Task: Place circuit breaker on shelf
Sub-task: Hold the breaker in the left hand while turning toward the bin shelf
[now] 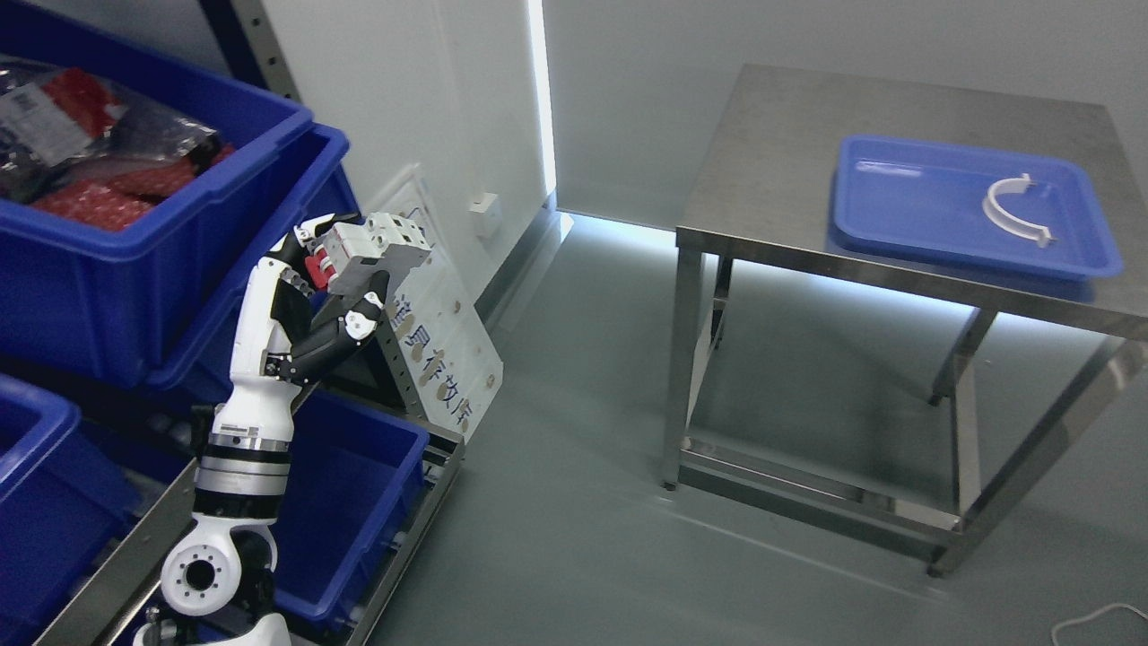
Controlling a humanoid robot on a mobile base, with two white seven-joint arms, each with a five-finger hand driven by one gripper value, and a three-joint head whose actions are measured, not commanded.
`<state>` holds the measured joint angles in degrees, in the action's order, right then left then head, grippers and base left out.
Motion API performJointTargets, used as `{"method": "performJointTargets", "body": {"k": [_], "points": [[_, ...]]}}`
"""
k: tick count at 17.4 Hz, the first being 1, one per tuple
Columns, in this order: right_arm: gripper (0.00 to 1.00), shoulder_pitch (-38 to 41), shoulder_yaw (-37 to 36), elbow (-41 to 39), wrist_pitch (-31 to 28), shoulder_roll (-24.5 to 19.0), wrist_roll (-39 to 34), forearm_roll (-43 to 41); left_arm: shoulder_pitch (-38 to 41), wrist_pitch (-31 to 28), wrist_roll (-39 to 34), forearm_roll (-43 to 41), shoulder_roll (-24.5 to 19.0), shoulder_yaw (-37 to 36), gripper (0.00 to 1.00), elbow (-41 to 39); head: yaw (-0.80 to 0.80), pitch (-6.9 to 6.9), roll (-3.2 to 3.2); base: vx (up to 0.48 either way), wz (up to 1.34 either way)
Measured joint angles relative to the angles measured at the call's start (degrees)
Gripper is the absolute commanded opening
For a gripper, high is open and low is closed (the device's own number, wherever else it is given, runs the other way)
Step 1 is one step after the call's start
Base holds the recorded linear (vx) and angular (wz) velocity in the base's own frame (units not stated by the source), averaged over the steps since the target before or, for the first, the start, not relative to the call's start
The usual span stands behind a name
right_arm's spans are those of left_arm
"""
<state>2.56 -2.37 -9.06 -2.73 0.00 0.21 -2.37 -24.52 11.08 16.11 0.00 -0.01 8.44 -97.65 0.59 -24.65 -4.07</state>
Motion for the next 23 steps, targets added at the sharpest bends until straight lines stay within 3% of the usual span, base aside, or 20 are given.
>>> {"method": "performJointTargets", "body": {"k": [6,12,23], "points": [[1.0,0.0,0.0,0.0,0.0,0.0,0.0,0.0,-0.8,5.6,0.0,0.0,0.0,-6.5,0.08,-0.1,0.0,0.0,0.0,-0.066,0.28],[1.0,0.0,0.0,0.0,0.0,0.0,0.0,0.0,-1.0,6.8,-1.0,0.0,0.0,-8.3,0.07,-0.2,0.0,0.0,0.0,-0.086,0.5],[1.0,0.0,0.0,0.0,0.0,0.0,0.0,0.0,-6.4,-4.6,-1.1,0.0,0.0,-2.1,0.08,-0.2,0.0,0.03,0.0,-0.105,1.08]]}}
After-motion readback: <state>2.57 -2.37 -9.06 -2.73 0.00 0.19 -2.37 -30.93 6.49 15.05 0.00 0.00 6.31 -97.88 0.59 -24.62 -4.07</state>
